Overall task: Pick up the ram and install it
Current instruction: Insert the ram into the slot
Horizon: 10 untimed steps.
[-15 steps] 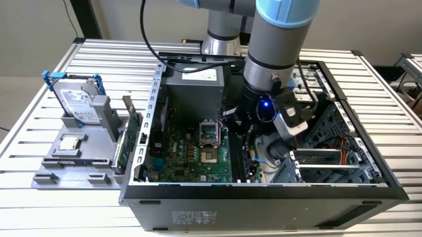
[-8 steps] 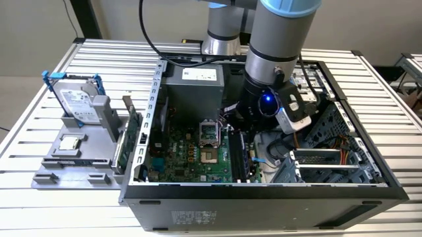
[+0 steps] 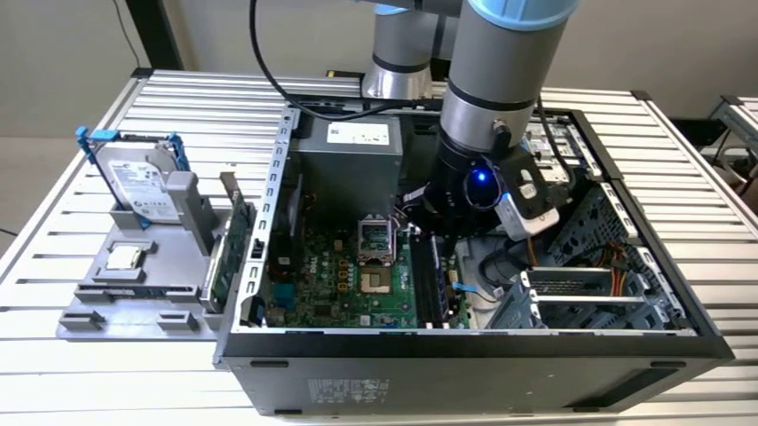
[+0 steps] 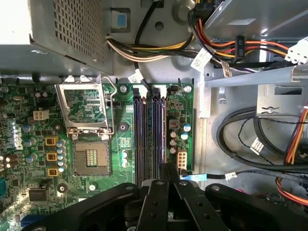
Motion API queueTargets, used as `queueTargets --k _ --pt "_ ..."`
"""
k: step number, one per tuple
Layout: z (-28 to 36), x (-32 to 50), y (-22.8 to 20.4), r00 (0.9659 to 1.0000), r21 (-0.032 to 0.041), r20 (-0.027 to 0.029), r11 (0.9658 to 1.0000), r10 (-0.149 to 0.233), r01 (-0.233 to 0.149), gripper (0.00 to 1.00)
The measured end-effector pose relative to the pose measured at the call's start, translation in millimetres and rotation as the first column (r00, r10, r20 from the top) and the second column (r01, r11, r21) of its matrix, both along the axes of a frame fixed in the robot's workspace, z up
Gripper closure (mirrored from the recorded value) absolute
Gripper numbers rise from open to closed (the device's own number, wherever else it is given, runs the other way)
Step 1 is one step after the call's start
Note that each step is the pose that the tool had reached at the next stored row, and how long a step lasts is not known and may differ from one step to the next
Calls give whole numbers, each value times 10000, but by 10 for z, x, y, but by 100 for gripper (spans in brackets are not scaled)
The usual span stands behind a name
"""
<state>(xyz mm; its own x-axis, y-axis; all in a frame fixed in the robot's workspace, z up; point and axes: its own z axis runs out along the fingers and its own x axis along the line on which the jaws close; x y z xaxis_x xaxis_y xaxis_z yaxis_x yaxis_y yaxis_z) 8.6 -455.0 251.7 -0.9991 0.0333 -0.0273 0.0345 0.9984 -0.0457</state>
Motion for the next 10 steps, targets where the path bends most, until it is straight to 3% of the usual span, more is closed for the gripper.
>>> queueTargets --k 10 --pt "4 -1 -1 9999 2 0 9999 129 -129 100"
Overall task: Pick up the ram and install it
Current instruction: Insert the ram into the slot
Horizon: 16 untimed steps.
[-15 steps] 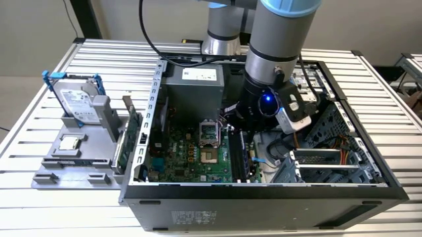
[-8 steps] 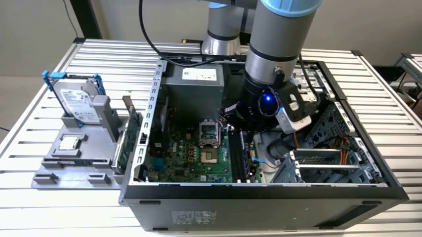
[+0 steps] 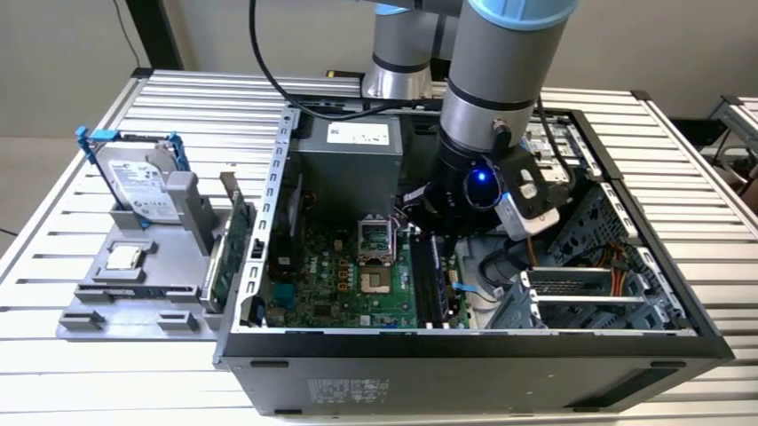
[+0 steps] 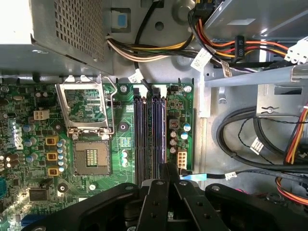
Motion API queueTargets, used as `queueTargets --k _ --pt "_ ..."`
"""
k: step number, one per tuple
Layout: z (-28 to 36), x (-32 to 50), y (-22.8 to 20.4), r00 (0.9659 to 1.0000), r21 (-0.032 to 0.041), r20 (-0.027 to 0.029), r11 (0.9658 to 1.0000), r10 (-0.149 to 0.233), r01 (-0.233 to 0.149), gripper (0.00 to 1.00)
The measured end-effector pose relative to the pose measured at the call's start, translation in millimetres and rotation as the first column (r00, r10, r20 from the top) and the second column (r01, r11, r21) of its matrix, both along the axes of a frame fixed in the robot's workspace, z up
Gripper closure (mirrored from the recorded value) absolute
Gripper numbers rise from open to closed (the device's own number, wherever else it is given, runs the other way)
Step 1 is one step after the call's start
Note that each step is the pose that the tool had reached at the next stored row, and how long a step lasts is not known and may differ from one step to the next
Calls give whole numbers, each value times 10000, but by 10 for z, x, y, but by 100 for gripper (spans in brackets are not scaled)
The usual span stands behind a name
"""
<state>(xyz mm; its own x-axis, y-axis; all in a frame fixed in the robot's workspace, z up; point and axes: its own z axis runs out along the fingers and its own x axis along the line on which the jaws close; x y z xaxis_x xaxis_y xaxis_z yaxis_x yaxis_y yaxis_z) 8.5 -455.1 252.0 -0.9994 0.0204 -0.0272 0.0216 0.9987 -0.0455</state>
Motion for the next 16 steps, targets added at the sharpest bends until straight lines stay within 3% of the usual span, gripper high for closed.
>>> queueTargets --k 3,6,11,13,15,16 --pt "-1 0 0 9992 5 1 9992 390 -390 100" --pt "-1 -1 0 9961 4 1 9961 888 -888 100" --pt "0 -2 -1 9866 13 3 9866 1630 -1630 100" --pt "0 -2 0 9831 83 14 9831 1831 -1831 100" --pt "-1 -2 0 9802 254 22 9799 1981 -1981 100" --pt "0 -3 0 9788 306 22 9784 2047 -2047 100"
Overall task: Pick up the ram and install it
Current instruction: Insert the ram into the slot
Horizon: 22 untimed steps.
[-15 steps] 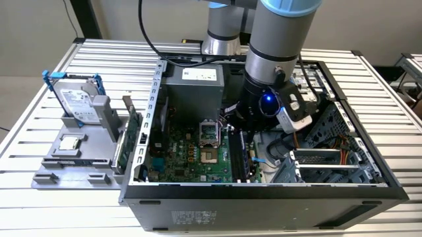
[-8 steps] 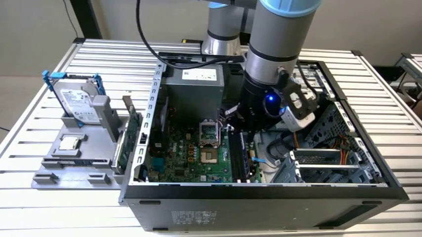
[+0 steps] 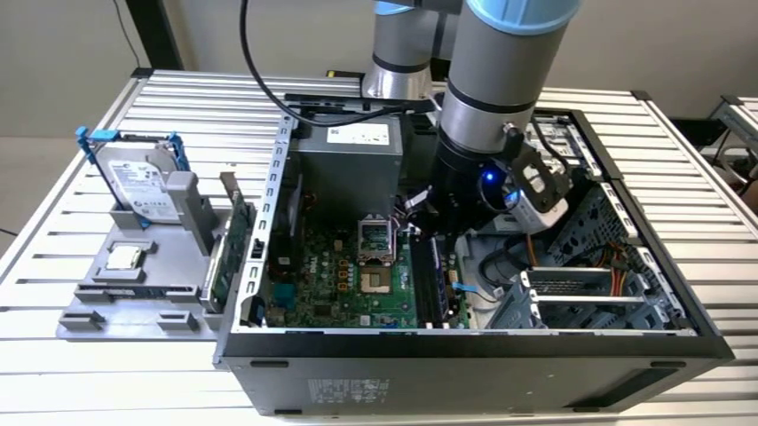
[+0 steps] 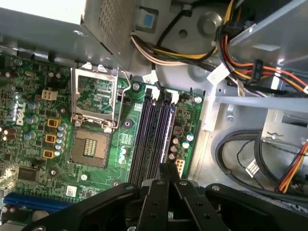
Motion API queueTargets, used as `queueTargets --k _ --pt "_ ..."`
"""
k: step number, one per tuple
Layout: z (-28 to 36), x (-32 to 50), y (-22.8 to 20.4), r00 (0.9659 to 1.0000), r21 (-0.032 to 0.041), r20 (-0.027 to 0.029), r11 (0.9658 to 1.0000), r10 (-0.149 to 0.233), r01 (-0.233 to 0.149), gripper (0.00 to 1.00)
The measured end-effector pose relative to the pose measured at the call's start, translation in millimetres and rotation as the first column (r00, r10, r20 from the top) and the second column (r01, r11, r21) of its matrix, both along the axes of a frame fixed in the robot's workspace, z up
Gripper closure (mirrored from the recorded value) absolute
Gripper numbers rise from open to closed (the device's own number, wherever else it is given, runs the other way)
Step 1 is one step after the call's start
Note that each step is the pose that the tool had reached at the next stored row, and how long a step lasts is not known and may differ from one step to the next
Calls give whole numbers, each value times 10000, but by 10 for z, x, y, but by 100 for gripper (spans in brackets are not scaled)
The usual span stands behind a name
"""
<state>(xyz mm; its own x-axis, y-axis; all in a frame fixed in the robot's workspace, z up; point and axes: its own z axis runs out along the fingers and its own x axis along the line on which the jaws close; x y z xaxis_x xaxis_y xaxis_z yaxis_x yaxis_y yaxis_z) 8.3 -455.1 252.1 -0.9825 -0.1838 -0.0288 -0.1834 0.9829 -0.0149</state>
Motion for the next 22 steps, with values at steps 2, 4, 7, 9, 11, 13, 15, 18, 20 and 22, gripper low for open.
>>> queueTargets --k 2,4,7,9,11,13,15,18,20,22 --pt "-1 0 1 9997 6 2 9997 227 -227 100" --pt "0 1 0 9985 4 11 9985 551 -551 100" --pt "0 1 0 9941 4 17 9941 1089 -1089 100" --pt "-1 1 0 9895 5 17 9895 1446 -1446 100" --pt "-1 0 0 9840 4 17 9840 1783 -1783 100" --pt "0 0 0 9775 4 21 9775 2111 -2111 100" --pt "0 0 0 9691 3 22 9691 2465 -2465 100" --pt "0 0 0 9558 3 21 9558 2939 -2939 100" --pt "0 0 0 9458 3 22 9458 3249 -3249 100" --pt "0 0 0 9334 3 22 9334 3588 -3588 100"
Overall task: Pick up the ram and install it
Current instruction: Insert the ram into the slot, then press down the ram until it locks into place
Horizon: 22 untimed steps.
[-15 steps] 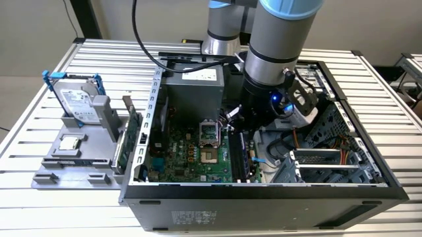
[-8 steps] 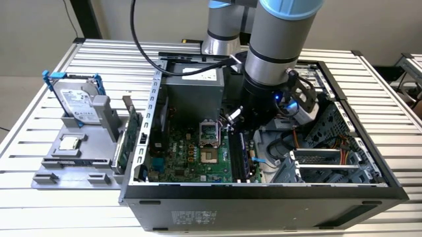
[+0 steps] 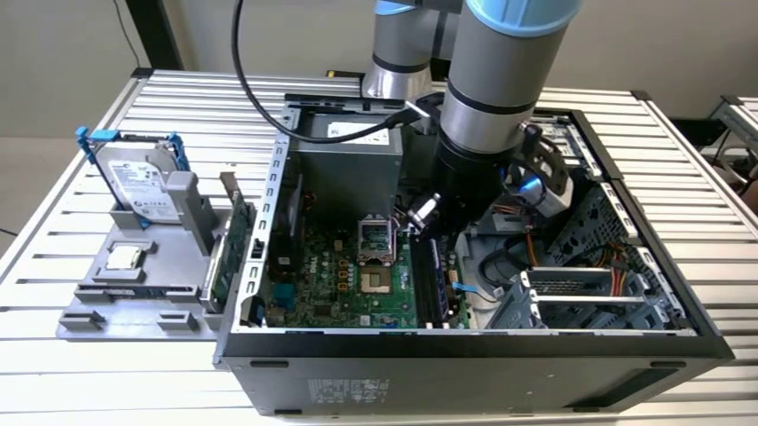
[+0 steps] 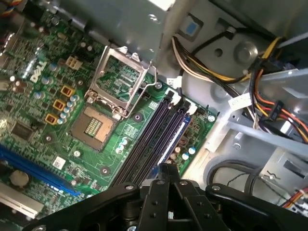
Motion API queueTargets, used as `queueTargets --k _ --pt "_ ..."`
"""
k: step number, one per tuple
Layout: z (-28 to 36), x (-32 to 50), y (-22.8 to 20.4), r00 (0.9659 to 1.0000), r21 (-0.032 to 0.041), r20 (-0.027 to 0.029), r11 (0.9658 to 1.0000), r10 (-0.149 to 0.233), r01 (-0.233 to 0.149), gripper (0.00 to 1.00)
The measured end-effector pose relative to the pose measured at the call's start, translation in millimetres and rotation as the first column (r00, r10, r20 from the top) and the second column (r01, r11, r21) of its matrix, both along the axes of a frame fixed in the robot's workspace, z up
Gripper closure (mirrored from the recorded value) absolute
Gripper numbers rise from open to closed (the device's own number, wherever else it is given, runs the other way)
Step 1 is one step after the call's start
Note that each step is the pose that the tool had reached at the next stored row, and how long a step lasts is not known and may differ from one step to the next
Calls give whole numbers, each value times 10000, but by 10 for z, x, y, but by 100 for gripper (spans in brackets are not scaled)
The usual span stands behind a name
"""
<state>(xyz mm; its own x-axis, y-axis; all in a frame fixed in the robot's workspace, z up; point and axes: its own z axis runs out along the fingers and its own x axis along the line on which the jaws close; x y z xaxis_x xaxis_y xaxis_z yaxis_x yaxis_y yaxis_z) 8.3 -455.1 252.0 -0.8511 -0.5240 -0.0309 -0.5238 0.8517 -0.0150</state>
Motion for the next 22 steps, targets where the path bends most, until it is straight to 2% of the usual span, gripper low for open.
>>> queueTargets --k 3,5,8,11,14,16,20,22 --pt "0 0 0 9987 0 0 9987 514 -514 100" --pt "0 0 0 9964 0 0 9964 843 -843 100" --pt "0 0 0 9904 0 0 9904 1383 -1383 100" --pt "0 0 0 9814 0 0 9814 1920 -1920 100" --pt "0 0 0 9695 -1 0 9695 2451 -2451 100" --pt "0 0 0 9600 -1 0 9600 2799 -2799 100" --pt "0 0 0 9370 -6 9 9370 3492 -3492 100" --pt "0 0 0 9237 -10 16 9237 3831 -3831 100"
